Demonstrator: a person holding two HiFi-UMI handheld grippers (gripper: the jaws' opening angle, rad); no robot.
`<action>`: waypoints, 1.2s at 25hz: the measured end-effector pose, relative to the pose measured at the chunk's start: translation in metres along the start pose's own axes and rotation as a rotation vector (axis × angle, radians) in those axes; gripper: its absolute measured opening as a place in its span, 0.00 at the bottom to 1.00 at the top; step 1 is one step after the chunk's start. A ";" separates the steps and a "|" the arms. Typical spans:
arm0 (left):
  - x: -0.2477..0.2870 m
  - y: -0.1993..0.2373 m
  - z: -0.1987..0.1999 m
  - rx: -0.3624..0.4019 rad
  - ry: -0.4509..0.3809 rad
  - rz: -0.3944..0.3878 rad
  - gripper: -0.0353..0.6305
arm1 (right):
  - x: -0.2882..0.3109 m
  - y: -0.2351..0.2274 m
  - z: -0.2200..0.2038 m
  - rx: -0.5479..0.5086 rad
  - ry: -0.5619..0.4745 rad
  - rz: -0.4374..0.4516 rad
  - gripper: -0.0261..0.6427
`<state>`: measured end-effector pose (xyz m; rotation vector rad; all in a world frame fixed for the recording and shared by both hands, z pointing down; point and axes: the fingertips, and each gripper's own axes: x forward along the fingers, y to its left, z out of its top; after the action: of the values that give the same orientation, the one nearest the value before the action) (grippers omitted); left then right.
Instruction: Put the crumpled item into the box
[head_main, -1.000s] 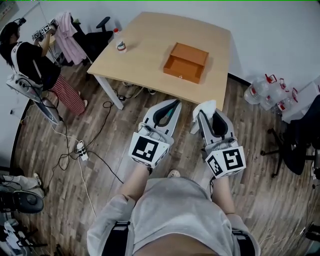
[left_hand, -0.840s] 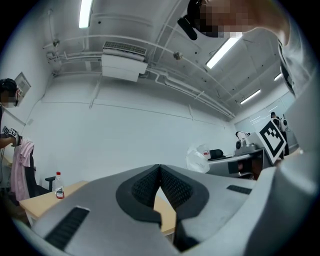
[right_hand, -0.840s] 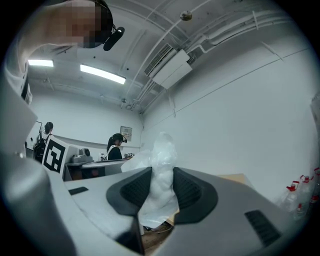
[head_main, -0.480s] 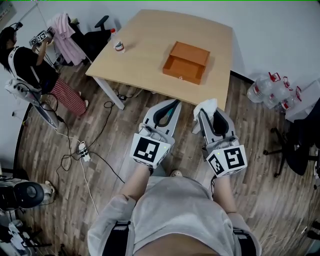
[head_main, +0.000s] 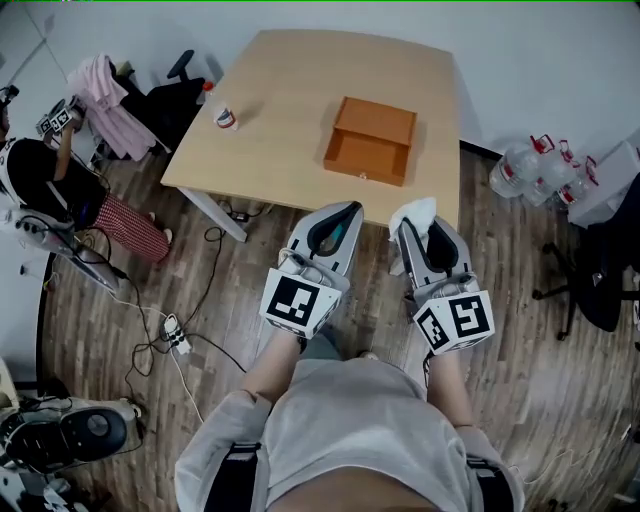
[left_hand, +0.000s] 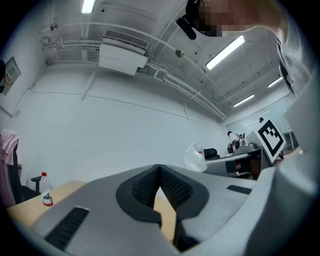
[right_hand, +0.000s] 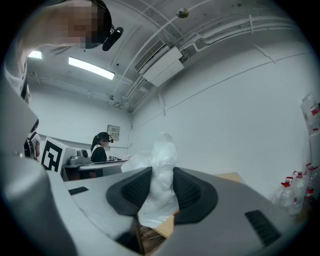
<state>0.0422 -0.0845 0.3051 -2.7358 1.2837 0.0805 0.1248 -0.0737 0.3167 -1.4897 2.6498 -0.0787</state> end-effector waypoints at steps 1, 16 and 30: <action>0.003 0.006 -0.001 -0.003 -0.001 -0.012 0.07 | 0.006 0.000 0.000 0.000 0.000 -0.011 0.22; 0.037 0.103 -0.022 -0.028 -0.005 -0.159 0.07 | 0.101 0.008 -0.017 -0.003 0.008 -0.160 0.22; 0.055 0.136 -0.029 -0.055 -0.032 -0.272 0.07 | 0.129 0.009 -0.024 -0.004 0.000 -0.281 0.22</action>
<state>-0.0278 -0.2165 0.3172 -2.9129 0.9035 0.1352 0.0472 -0.1795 0.3314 -1.8522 2.4222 -0.0947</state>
